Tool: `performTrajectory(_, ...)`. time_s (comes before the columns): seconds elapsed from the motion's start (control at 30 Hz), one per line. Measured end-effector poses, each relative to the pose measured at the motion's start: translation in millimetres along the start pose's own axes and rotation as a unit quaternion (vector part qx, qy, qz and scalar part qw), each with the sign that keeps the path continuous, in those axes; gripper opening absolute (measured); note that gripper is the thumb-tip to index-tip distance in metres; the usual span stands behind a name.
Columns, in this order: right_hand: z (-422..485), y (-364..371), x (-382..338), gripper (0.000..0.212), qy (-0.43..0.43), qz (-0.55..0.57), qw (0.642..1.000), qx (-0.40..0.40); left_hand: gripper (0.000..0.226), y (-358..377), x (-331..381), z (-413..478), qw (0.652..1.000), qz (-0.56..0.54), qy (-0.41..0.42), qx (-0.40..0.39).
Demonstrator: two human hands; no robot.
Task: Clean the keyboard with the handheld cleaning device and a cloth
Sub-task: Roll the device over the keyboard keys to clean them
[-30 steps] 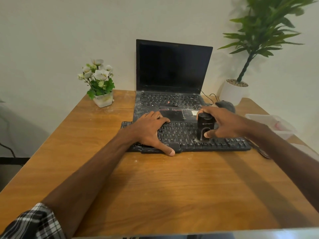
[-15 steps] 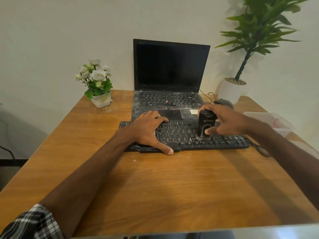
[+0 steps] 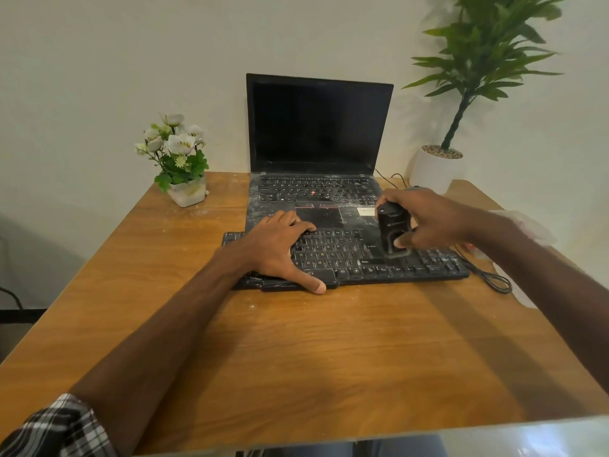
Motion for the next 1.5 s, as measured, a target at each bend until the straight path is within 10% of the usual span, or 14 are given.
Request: performTrajectory(1.5, -42.1, -8.9, 95.5, 0.06, 0.058, 0.09, 0.994, 0.028, 0.137, 8.3, 68.2, 64.4, 1.0, 0.016, 0.003, 0.011)
Point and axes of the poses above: each hand's wrist, its own z-axis towards the middle knuckle, its own y-axis out of the palm, x = y × z, the point moved 10 cm from there along z, towards the middle knuckle, and after that the axes turned 6 degrees about y, right-handed, at the moved point
